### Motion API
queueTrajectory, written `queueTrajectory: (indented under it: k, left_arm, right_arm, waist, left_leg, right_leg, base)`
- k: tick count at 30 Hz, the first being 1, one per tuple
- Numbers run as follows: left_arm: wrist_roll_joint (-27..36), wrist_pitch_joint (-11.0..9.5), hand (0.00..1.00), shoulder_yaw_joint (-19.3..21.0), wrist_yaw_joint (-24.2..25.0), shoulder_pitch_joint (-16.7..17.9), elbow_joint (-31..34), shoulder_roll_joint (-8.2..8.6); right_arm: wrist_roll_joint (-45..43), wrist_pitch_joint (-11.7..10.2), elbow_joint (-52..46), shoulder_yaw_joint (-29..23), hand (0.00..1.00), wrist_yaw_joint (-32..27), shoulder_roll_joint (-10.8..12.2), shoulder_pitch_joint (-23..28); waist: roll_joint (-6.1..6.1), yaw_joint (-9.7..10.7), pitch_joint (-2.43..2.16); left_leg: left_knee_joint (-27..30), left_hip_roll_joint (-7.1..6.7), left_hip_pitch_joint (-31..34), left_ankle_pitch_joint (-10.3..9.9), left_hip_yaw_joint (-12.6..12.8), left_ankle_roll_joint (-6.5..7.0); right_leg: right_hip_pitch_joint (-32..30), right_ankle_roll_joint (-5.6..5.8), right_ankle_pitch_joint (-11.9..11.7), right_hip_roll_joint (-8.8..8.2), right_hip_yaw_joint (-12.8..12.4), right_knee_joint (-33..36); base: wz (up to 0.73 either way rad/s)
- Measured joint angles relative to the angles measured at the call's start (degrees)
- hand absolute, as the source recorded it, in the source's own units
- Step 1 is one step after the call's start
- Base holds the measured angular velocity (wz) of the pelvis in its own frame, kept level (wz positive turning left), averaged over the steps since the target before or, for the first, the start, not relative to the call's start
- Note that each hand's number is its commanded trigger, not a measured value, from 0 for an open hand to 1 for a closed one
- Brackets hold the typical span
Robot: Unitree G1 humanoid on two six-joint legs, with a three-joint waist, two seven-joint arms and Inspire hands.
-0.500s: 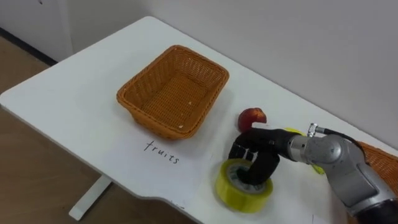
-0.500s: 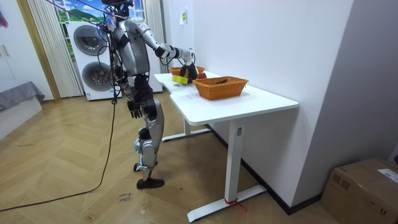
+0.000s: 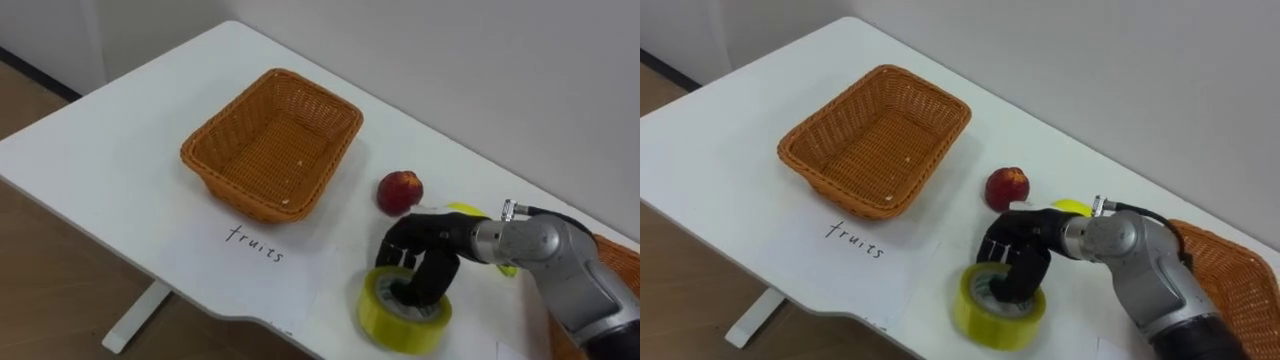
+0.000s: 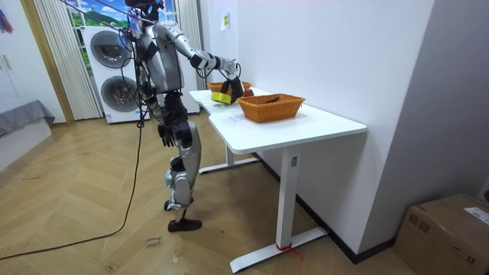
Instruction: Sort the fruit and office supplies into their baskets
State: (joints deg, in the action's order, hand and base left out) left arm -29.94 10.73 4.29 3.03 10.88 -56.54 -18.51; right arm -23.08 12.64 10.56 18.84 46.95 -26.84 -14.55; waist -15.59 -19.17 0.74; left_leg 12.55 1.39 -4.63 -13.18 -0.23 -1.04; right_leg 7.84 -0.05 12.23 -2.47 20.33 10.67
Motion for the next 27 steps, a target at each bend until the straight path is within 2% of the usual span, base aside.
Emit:
queueTrajectory:
  k: [3, 6, 8, 10, 11, 13, 16, 17, 19, 23, 27]
  left_arm:
    - [0.3, -0.1, 0.00, -0.2, -0.9, -0.1, -0.2, 0.05]
    - [0.3, -0.2, 0.00, -1.2, -1.6, 0.2, 0.5, 0.18]
    - [0.4, -0.4, 0.00, -1.2, -2.2, 0.2, 0.5, 0.20]
    - [0.4, -0.8, 0.00, -1.1, -3.0, 0.5, 0.6, 0.32]
    - [0.4, -0.9, 0.00, -1.1, -3.2, 0.9, 0.9, 0.36]
    - [0.4, -1.3, 0.00, -1.0, -5.1, 2.1, 1.4, 0.83]
    - [0.5, -1.7, 0.00, -1.0, -6.6, 2.6, 1.7, 1.47]
    - [0.4, -1.9, 0.00, -0.9, -6.8, 3.1, 2.0, 1.55]
    - [0.0, -2.6, 0.00, 0.2, -7.4, 4.3, 2.6, 2.00]
    - [0.0, -3.6, 0.00, 0.6, -7.5, 5.2, 2.8, 2.18]
    - [0.0, -3.9, 0.00, 1.3, -7.5, 6.2, 5.3, 2.92]
  right_arm:
    - [0.1, 0.0, -0.8, 0.1, 1.00, -0.2, -0.3, 0.2]
    - [-0.3, -0.1, -3.3, 0.1, 1.00, -1.2, -0.6, 0.8]
    - [-0.9, -0.1, -6.0, 0.0, 1.00, -1.6, -1.1, 2.5]
    - [-0.2, -0.2, -10.0, -0.1, 1.00, -1.7, -3.1, 5.0]
    - [-0.1, -0.3, -10.9, -0.2, 1.00, -1.7, -3.6, 5.4]
    - [0.2, -0.8, -12.2, -2.2, 1.00, -1.8, -4.1, 6.1]
    - [0.8, -0.9, -12.6, -5.6, 1.00, -3.1, -4.7, 6.0]
    - [0.9, -0.9, -13.0, -6.5, 1.00, -3.4, -4.7, 6.1]
    - [1.7, -1.4, -15.2, -10.5, 1.00, -4.0, -4.8, 6.1]
    - [2.3, -2.5, -19.2, -16.9, 1.00, -5.8, -5.0, 6.0]
    - [2.5, -3.4, -19.5, -21.4, 1.00, -9.1, -5.0, 5.8]
  waist:
    - [0.19, 0.3, 0.08]
    - [1.25, 1.8, 0.34]
    - [2.18, 2.3, 0.18]
    - [3.44, 3.4, -0.05]
    - [3.71, 3.6, -0.10]
    - [4.48, 5.3, -0.31]
    - [4.48, 8.0, -0.39]
    - [4.42, 8.3, -0.42]
    - [4.34, 10.1, -0.50]
    - [4.34, 11.3, -0.53]
    - [5.03, 11.5, -0.18]
  left_leg:
    - [0.1, 0.00, -0.1, 0.0, 0.0, 0.00]
    - [0.2, -0.04, 0.1, 0.0, 0.0, 0.00]
    - [0.1, -0.03, 0.1, 0.0, 0.3, 0.01]
    - [0.0, -0.01, -0.3, 0.0, 1.1, 0.02]
    - [-0.1, 0.02, -0.5, 0.0, 1.4, 0.03]
    - [-1.0, 0.02, -1.1, 0.3, 2.1, 0.13]
    - [-1.0, 0.01, -1.1, 0.4, 2.9, 0.20]
    - [-1.0, 0.03, -1.1, 0.4, 3.0, 0.20]
    - [-1.0, 0.05, -1.2, 0.4, 3.3, 0.20]
    - [-1.1, 0.07, -2.6, 0.4, 3.5, 0.21]
    - [-1.3, 0.25, -3.6, 0.3, 4.2, 0.27]
  right_leg:
    - [0.1, 0.00, 0.0, 0.03, -0.1, 0.0]
    - [0.1, 0.01, 0.0, 0.01, -0.8, 0.0]
    - [0.0, 0.01, 0.0, 0.04, -1.3, 0.1]
    - [-0.3, 0.01, 0.0, 0.01, -2.1, 0.2]
    - [-0.4, 0.01, 0.0, 0.03, -2.6, 0.2]
    - [-0.5, 0.01, 0.0, -0.02, -3.5, 0.8]
    - [-0.9, 0.02, 0.0, -0.06, -4.4, 1.1]
    - [-1.0, 0.02, 0.0, -0.06, -4.5, 1.1]
    - [-0.9, 0.02, 0.0, -0.06, -4.6, 1.1]
    - [0.1, 0.02, 0.0, -0.04, -4.8, 1.1]
    - [0.7, 0.05, 0.0, 0.08, -5.0, 1.1]
  base:
    - [0.00]
    - [-0.01]
    - [-0.08]
    - [-0.15]
    - [-0.25]
    - [-0.22]
    - [-0.14]
    - [-0.09]
    - [-0.07]
    - [-0.06]
    - [-0.03]
